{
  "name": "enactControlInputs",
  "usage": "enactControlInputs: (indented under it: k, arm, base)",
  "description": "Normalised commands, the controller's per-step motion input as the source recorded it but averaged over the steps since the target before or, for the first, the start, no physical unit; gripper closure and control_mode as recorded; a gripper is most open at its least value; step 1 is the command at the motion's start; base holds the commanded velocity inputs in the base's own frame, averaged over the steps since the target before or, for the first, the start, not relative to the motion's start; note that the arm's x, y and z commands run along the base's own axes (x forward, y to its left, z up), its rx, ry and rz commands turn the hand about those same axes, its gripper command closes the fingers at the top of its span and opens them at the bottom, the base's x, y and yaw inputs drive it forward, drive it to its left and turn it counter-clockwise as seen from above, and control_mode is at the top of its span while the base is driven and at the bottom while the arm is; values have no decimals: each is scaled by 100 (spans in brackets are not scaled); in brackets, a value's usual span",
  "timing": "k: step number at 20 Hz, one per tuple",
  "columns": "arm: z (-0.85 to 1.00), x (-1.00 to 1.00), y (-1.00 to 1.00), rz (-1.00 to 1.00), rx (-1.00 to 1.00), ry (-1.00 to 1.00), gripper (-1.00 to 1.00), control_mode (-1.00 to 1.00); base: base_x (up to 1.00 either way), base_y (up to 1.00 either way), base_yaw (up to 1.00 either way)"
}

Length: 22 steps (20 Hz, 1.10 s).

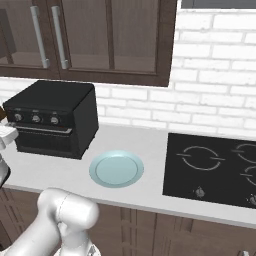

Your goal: Pick up the kebab skewer and baguette bread, and place them inside the toaster oven. Close the toaster oven door and start by setting the timer.

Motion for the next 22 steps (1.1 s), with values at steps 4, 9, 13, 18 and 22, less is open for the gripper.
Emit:
enactControlInputs:
  k: [4, 9, 13, 18, 22]
  arm:
    - [0, 22, 0, -3, 6, 0, -100, -100]
    - [0, 34, 5, -3, 7, 0, -100, -100]
    - [0, 26, 3, 0, 6, 0, -100, -100]
    - [-8, 17, 10, 0, 3, 0, -100, -100]
    - [-6, 19, 5, 0, 4, 0, -100, -100]
  base:
    - [0, 0, 0]
    - [0, 0, 0]
    - [0, 0, 0]
    - [0, 0, 0]
    - [0, 0, 0]
